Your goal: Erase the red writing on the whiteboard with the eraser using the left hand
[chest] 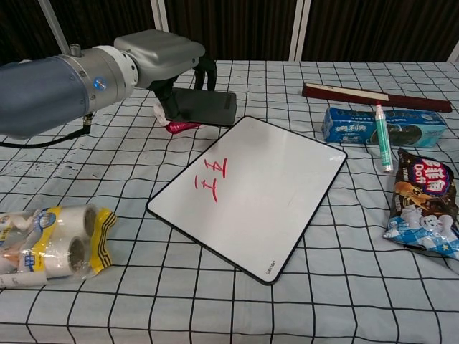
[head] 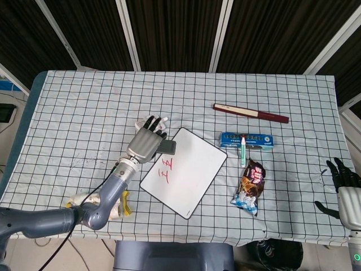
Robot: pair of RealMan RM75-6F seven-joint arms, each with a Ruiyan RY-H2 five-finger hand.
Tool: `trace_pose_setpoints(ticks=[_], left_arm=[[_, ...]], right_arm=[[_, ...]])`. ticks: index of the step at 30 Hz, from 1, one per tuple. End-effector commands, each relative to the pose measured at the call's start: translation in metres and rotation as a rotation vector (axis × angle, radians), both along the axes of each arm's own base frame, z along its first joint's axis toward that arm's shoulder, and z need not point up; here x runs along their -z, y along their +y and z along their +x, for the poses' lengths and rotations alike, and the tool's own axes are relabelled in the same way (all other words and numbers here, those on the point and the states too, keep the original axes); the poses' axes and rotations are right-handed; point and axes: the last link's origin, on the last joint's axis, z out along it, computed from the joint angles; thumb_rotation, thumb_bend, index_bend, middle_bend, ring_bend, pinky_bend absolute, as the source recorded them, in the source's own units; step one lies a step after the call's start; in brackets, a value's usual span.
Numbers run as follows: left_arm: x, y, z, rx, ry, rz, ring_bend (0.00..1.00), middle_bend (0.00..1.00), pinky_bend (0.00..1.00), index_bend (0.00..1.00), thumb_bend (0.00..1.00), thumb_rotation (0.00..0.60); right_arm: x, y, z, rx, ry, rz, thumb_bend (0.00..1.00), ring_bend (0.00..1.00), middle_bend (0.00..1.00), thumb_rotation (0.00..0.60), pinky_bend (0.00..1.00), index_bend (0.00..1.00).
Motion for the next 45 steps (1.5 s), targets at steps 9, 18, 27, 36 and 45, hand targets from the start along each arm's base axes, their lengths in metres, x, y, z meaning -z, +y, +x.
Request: trace_pose_setpoints(ticks=[9,18,27,36,45], left_arm=[[0.039,0.010,0.012,0.049,-0.035,-0.076,0.00,0.43,0.05,0.38,0.39,0.600],[0.059,0.006,0.010,0.066,-0.026,-0.111,0.00,0.43,0.05,0.38,0.39,0.600],[0.069,0.001,0.007,0.083,-0.005,-0.130,0.00,0.43,0.05,0.38,0.39,0.600],[0.072,-0.009,-0.002,0.091,0.020,-0.145,0.00,0.43,0.05,0.38,0.39,0.600],[0.062,-0.024,-0.017,0.107,0.040,-0.159,0.00,0.43,0.05,0.38,0.39,0.600]], right_arm=[[-0.001,0.000,0.000,-0.003,0.001,-0.002,0.07,0.14,0.02,0.600,0.19,0.00],[-0.001,0.001,0.001,-0.002,-0.001,-0.001,0.07,0.14,0.02,0.600,0.19,0.00],[-0.002,0.002,0.001,-0.004,-0.003,-0.004,0.07,0.13,0.02,0.600,0.19,0.00],[-0.001,0.002,0.002,-0.010,0.001,-0.001,0.07,0.14,0.02,0.600,0.19,0.00],[-0.001,0.002,0.002,-0.015,0.003,-0.002,0.07,0.14,0.02,0.600,0.19,0.00]])
